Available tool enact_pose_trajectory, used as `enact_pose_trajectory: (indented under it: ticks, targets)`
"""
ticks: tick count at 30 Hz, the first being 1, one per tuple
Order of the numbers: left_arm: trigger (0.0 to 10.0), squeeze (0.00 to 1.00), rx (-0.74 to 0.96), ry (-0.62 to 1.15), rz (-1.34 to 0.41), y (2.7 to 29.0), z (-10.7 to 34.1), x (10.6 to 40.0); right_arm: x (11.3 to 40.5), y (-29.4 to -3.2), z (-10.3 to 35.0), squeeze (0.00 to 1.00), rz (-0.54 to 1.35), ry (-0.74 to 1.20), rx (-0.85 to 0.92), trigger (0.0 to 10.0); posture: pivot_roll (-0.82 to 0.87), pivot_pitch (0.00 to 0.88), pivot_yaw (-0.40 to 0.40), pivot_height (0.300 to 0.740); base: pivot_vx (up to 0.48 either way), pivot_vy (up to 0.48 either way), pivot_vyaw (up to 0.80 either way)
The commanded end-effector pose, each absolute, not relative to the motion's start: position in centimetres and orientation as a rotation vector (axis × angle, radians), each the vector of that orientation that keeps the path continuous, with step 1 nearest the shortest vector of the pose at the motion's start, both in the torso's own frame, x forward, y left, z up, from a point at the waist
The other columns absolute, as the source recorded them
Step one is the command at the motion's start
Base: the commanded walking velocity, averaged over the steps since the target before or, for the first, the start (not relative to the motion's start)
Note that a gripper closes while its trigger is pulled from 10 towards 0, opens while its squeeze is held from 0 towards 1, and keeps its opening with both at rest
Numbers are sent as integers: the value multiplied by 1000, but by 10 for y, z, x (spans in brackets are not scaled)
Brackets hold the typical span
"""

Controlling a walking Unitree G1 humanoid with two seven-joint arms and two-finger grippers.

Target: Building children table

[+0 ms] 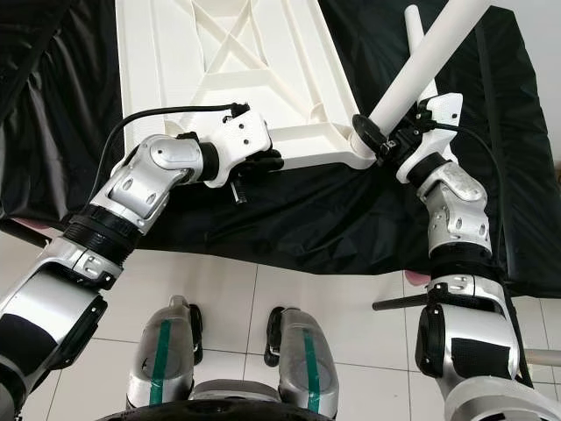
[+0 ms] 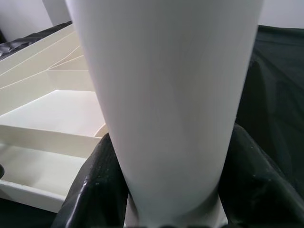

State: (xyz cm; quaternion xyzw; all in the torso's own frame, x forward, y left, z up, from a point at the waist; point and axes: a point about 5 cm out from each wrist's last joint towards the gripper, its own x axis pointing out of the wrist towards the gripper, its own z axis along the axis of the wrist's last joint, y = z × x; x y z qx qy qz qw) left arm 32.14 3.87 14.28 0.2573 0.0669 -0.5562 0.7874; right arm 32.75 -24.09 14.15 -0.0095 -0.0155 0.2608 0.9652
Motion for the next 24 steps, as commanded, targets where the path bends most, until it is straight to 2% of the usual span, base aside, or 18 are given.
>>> enact_pose_trajectory:
  ticks: [1,6,24]
  targets:
    - [10000,0,563,186,-1178,44,137,323,326,-240,137,0,548,-15,15,10000,79,38,-58,740,0,0,0]
    - [10000,0,564,185,-1178,44,137,323,327,-242,139,0,510,-20,13,10000,80,38,-62,740,0,0,0]
    - [10000,0,560,182,-1180,43,138,322,319,-229,148,0,80,-101,45,10000,69,54,-70,740,0,0,0]
